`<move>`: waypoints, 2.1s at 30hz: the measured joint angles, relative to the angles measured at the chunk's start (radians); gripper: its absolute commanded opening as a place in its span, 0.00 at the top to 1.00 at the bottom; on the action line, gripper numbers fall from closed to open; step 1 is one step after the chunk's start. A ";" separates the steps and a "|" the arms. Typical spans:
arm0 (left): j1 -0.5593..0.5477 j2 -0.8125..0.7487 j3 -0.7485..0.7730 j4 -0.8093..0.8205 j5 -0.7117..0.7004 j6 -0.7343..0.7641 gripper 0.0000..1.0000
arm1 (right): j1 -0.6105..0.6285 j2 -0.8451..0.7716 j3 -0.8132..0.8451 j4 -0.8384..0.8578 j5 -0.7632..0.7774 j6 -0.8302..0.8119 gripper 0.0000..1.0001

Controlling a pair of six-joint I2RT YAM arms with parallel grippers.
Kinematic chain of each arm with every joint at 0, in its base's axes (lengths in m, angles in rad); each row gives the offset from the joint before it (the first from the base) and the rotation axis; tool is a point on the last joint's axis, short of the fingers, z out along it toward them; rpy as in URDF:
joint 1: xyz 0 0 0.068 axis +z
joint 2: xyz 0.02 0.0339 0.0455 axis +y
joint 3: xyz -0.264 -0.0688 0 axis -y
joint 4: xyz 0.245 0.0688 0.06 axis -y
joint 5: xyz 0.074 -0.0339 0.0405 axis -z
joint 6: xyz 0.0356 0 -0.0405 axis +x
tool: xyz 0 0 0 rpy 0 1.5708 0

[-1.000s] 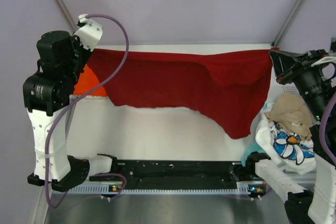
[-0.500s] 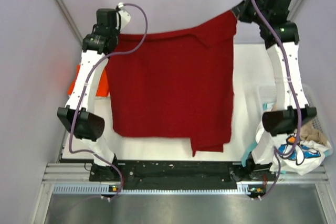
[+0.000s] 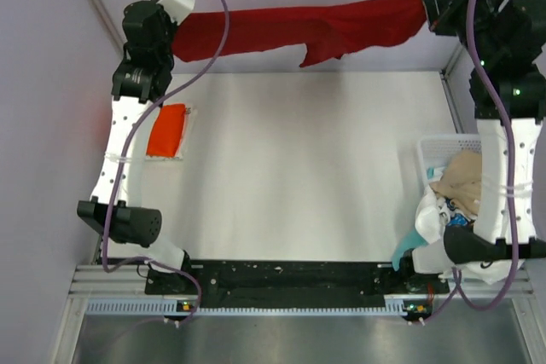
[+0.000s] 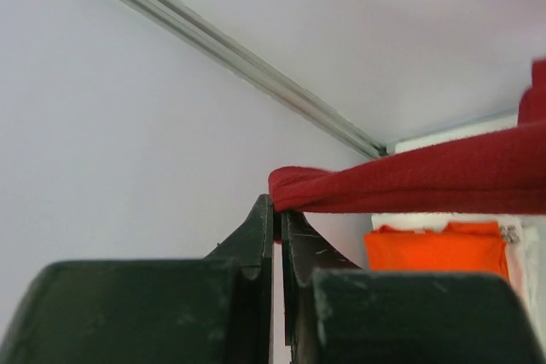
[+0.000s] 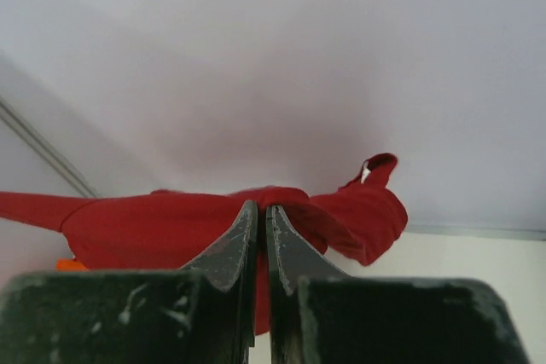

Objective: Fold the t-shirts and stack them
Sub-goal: Flatten out the tshirt, then fold the flattened tshirt in 1/3 of the way

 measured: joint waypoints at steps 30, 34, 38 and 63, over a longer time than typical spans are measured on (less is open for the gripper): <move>0.013 -0.259 -1.266 -0.234 0.176 -0.050 1.00 | 0.259 -0.519 -1.555 -0.238 -0.063 0.223 1.00; 0.013 -0.261 -1.254 -0.233 0.190 -0.083 1.00 | 0.260 -0.463 -1.506 -0.232 0.010 0.213 1.00; 0.013 -0.211 -1.169 -0.233 0.205 -0.122 1.00 | 0.260 -0.315 -1.400 -0.183 0.122 0.175 1.00; 0.013 0.064 -0.969 -0.166 0.123 -0.270 0.78 | 0.228 0.090 -1.168 -0.026 0.300 -0.004 1.00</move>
